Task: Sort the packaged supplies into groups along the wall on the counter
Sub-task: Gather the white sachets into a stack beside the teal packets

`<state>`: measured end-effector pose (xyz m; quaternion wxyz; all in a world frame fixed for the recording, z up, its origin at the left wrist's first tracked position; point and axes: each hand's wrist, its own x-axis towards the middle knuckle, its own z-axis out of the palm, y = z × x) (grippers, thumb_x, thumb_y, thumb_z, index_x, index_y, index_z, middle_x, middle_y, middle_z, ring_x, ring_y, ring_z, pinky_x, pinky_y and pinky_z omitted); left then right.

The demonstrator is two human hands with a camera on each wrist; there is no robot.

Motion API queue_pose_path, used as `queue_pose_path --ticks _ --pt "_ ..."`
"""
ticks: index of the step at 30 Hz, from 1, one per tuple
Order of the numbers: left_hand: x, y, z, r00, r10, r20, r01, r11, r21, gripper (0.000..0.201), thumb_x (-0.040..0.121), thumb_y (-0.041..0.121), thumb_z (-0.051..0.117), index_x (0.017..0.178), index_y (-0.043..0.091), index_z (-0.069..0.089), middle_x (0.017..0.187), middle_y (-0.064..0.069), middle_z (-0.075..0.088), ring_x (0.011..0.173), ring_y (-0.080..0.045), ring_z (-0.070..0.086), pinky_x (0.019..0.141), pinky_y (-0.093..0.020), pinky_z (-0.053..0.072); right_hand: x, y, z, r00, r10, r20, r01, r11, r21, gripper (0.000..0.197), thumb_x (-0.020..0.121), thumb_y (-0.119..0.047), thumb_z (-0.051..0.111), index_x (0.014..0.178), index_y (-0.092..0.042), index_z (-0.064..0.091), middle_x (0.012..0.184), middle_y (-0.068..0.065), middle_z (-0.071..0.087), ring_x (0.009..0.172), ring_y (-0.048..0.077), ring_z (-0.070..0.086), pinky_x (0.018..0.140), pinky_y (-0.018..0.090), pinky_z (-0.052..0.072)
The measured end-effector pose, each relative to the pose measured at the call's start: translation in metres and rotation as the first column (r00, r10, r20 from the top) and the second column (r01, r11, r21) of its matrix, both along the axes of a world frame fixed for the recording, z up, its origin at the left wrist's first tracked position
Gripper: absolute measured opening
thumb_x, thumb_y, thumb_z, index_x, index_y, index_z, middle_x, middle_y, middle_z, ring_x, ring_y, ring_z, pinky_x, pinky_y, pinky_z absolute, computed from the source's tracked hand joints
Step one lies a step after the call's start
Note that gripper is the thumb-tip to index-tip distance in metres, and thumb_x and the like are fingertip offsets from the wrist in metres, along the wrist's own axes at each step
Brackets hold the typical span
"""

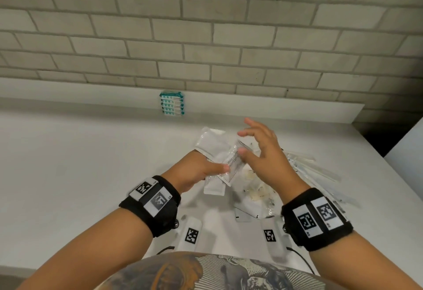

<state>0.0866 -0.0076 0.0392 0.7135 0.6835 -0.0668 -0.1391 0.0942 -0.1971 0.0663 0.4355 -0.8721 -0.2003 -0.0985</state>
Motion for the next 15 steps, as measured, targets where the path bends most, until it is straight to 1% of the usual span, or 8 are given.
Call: queue_pose_path --ticks 2,3,5,6,7,9,12,15 --pt "-0.002 0.001 0.004 0.998 -0.045 0.040 0.045 0.999 -0.007 0.039 0.084 -0.003 0.066 0.115 0.022 0.065 0.114 -0.002 0.071 0.109 -0.021 0.066 0.096 -0.036 0.052 0.003 0.001 0.007 0.996 0.049 -0.078 -0.061 0.986 -0.158 0.040 0.085 -0.025 0.070 0.121 -0.036 0.057 0.118 -0.023 0.051 0.115 0.003 0.047 0.101 0.029 0.038" --pt "-0.002 0.002 0.005 0.998 -0.040 0.045 0.041 0.999 -0.014 0.039 0.085 -0.003 0.066 0.116 0.020 0.065 0.114 -0.003 0.071 0.109 -0.021 0.066 0.096 -0.036 0.052 0.004 0.002 0.010 0.991 0.031 -0.130 -0.056 0.980 -0.189 0.038 0.082 -0.026 0.074 0.117 -0.035 0.060 0.106 -0.020 0.053 0.101 0.004 0.053 0.091 0.027 0.044" --pt "0.000 0.004 0.006 0.999 0.009 0.038 -0.009 1.000 -0.020 0.034 0.085 -0.001 0.066 0.116 0.012 0.065 0.114 -0.008 0.070 0.108 -0.024 0.066 0.096 -0.039 0.051 0.005 0.002 0.013 0.976 -0.023 -0.217 -0.012 0.987 -0.160 0.024 0.076 -0.026 0.080 0.094 -0.027 0.065 0.094 -0.011 0.055 0.084 0.009 0.061 0.071 0.023 0.049" --pt "0.001 0.005 0.005 0.999 0.038 0.032 -0.037 0.999 -0.019 0.032 0.085 0.000 0.066 0.116 0.009 0.065 0.114 -0.010 0.070 0.107 -0.024 0.066 0.095 -0.039 0.051 0.005 0.001 0.013 0.973 -0.042 -0.229 -0.005 0.980 -0.197 0.024 0.073 -0.028 0.082 0.085 -0.023 0.063 0.091 -0.007 0.056 0.078 0.012 0.061 0.063 0.023 0.048" --pt "0.000 0.006 0.003 0.998 0.059 0.024 -0.058 0.998 -0.013 0.031 0.085 0.000 0.066 0.115 0.006 0.066 0.113 -0.011 0.071 0.105 -0.024 0.067 0.092 -0.037 0.052 0.004 0.000 0.012 0.972 -0.047 -0.231 -0.021 0.959 -0.284 0.028 0.070 -0.031 0.084 0.079 -0.021 0.060 0.088 -0.006 0.056 0.074 0.013 0.059 0.059 0.023 0.045" --pt "-0.001 0.005 0.001 0.998 0.065 0.013 -0.065 0.998 -0.002 0.028 0.084 0.001 0.067 0.113 0.004 0.067 0.109 -0.011 0.072 0.101 -0.023 0.069 0.089 -0.034 0.054 0.001 0.000 0.007 0.960 -0.010 -0.281 -0.107 0.911 -0.397 0.033 0.067 -0.035 0.085 0.076 -0.020 0.057 0.083 -0.007 0.056 0.069 0.012 0.056 0.057 0.023 0.040" --pt "0.001 0.004 -0.003 0.998 0.054 0.009 -0.055 0.998 0.021 0.025 0.085 0.003 0.067 0.110 0.000 0.069 0.108 -0.013 0.072 0.099 -0.024 0.070 0.090 -0.034 0.055 -0.001 0.003 -0.001 0.913 0.078 -0.401 -0.238 0.900 -0.365 0.032 0.069 -0.028 0.084 0.084 -0.026 0.056 0.076 -0.011 0.053 0.064 0.006 0.048 0.057 0.021 0.037" --pt "0.005 0.003 -0.004 0.993 0.114 -0.002 -0.114 0.993 0.040 0.024 0.088 0.013 0.067 0.110 0.005 0.070 0.108 -0.007 0.073 0.100 -0.019 0.069 0.087 -0.027 0.054 0.004 -0.004 -0.002 0.926 0.059 -0.373 -0.212 0.899 -0.383 0.024 0.080 -0.022 0.075 0.078 -0.025 0.051 0.075 -0.008 0.051 0.062 0.009 0.044 0.056 0.022 0.036"
